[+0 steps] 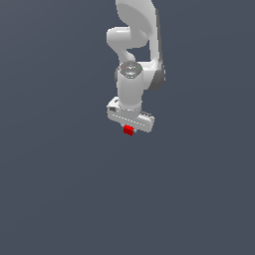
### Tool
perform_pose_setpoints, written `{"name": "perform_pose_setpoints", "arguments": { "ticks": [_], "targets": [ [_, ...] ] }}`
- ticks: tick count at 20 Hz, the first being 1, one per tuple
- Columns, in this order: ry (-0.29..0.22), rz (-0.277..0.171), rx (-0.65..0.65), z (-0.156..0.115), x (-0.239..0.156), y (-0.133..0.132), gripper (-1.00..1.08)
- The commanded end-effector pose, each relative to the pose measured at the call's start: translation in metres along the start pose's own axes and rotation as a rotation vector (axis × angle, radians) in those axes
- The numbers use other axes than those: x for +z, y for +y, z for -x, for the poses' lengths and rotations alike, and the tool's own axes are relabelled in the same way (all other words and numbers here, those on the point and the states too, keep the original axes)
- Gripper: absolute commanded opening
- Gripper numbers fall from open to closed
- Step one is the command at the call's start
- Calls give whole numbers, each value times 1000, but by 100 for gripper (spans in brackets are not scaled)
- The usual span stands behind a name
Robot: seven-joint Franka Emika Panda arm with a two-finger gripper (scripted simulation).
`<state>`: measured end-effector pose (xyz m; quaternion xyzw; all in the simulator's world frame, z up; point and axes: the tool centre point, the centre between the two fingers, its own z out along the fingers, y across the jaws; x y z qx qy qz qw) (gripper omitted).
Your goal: Pick up the red cube and move it to a goal position.
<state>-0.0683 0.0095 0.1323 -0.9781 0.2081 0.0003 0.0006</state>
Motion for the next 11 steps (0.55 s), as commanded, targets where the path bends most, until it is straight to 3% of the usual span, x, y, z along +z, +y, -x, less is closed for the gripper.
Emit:
{"name": "perform_pose_setpoints", "arguments": {
  "ticks": [1,11],
  "targets": [
    [0,1,0,8,-10,1,-100],
    [1,1,0,20,-27,1,-100]
  ]
}}
